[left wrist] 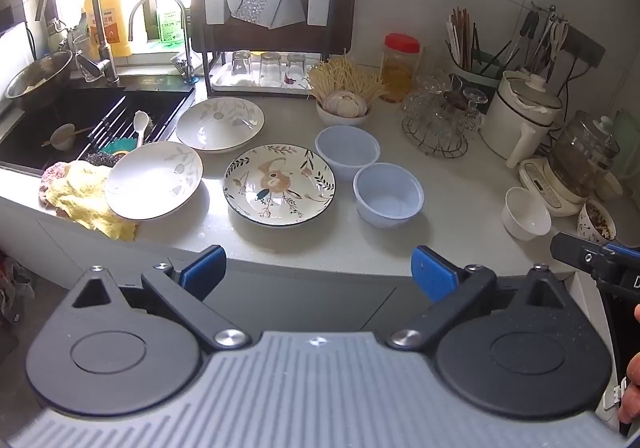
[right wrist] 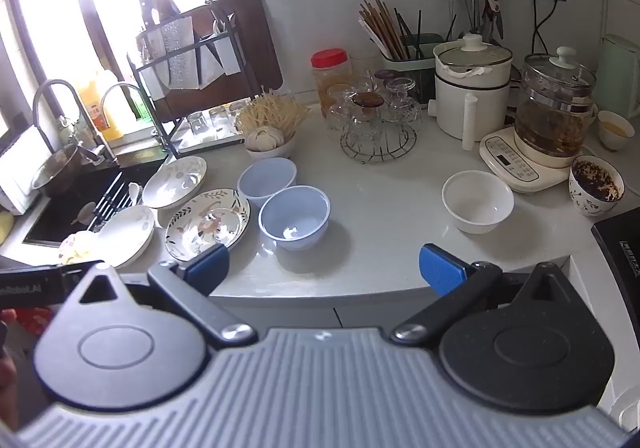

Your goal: Organize plates and bowls

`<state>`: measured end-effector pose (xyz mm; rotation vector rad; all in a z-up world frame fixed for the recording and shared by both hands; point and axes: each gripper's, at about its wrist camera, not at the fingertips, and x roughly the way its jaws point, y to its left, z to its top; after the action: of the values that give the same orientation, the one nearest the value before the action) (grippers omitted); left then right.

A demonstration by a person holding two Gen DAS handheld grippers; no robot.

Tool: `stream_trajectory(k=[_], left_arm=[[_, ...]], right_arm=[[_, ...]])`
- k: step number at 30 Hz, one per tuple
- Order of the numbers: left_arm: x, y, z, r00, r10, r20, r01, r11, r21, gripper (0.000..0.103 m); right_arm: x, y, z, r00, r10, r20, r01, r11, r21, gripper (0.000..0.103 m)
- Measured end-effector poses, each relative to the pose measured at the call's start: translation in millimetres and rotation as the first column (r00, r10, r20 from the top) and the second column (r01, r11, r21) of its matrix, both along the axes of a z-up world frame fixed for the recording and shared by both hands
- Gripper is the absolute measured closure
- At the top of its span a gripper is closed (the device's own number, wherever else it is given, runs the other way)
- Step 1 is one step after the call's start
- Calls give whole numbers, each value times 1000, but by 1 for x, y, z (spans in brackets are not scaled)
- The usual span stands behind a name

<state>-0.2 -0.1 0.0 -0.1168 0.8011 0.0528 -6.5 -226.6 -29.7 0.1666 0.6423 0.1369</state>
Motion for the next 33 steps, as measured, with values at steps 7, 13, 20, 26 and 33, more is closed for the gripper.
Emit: stream_trajectory(k=[7, 13, 20, 26, 33], left_arm=[[-2, -1, 3, 1000, 3, 9, -3, 1000, 22, 2], [-3, 7, 10, 1000, 5, 19, -5, 1000, 15, 2], [0, 1, 5, 1000, 4, 19, -4, 1000, 19, 2], [-2, 4, 3, 1000, 23, 15, -24, 1000, 21, 2], [-1, 2, 4, 1000, 25, 15, -26, 1000, 12, 2]], right_arm=[[0, -6, 1, 1000, -13, -1, 13, 1000, -7, 0], [0, 6, -1, 1000, -10, 0, 10, 1000, -6, 0], [3, 0, 1, 1000, -8, -1, 8, 1000, 14, 0], [2, 3, 1, 1000, 0, -1, 0, 1000, -5, 0], [2, 7, 2, 1000, 8, 5, -8, 1000, -21, 0]])
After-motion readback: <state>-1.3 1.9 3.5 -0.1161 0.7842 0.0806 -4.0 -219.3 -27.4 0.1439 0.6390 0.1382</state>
